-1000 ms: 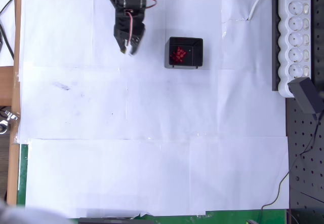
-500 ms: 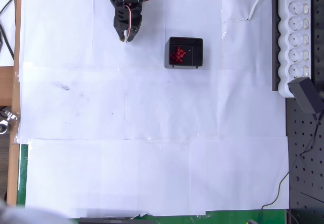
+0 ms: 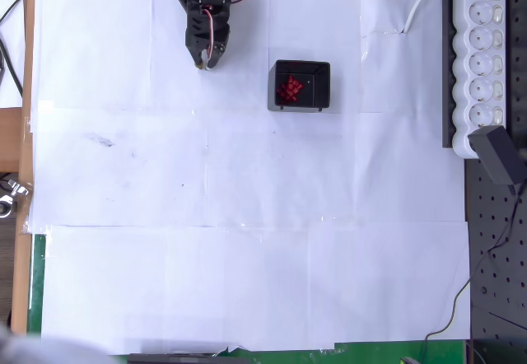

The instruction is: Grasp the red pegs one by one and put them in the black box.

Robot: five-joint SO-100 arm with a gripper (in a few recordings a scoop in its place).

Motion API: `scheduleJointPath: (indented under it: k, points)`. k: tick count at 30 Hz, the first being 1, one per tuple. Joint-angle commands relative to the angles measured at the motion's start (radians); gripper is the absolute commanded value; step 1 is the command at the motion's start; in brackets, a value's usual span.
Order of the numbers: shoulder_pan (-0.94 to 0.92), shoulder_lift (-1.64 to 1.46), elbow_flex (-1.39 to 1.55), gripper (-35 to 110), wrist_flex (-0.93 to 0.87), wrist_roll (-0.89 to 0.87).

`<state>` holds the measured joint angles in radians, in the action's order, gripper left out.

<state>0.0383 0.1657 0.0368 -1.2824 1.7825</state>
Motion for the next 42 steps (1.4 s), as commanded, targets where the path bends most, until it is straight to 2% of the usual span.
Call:
scheduleJointPath:
  k: [1,42]
  points:
    - [0.002,0.028,-0.012,1,-0.037,0.002]
    - [-0.009,0.028,-0.012,3,-0.040,-0.023]
